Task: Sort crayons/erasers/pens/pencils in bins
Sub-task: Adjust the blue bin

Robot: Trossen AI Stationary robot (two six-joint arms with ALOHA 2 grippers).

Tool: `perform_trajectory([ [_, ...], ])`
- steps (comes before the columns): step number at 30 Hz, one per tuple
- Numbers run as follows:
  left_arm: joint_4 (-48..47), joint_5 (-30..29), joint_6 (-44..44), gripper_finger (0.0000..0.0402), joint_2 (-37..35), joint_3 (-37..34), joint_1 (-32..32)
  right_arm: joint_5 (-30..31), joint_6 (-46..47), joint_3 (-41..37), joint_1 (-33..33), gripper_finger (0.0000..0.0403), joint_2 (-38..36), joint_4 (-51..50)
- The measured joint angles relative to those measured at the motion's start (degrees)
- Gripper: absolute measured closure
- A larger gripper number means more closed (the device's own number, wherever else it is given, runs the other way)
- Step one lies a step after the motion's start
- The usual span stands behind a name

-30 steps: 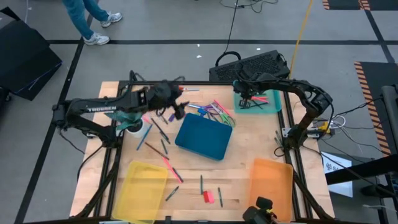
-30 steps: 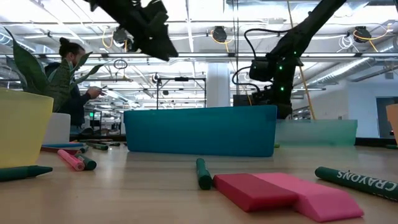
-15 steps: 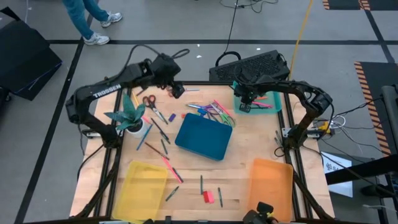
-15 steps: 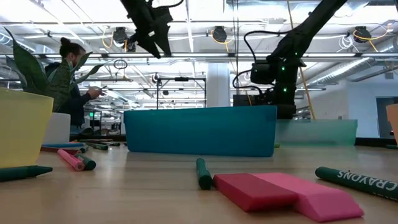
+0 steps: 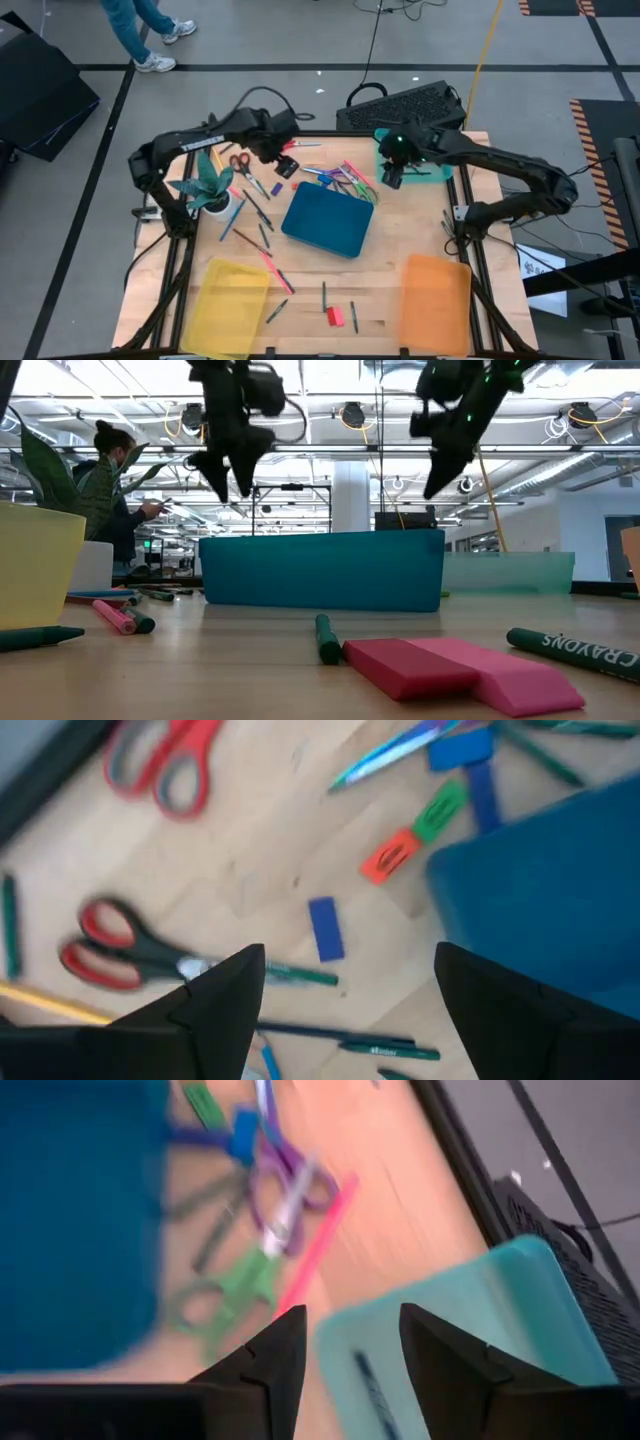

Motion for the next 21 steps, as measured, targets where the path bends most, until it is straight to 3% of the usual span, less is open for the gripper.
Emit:
perform_trajectory([
  [8,-9.0,4.4,-16.7,0.0106,8.2,-0.3,-1.0,0.1,6.6,0.0,4.5,0.0251,-2.8,4.8],
  [16,-10.0,6.0,-26.7,0.0105,8.7,2.0,-8.0,0.1,3.4,0.1,4.1,0.0252,-1.0,8.8],
  [21,-9.9,4.7,-37.7,0.0105,8.6,6.3,-15.3,0.1,0.4,0.0,4.1,0.0252,0.7,10.2],
])
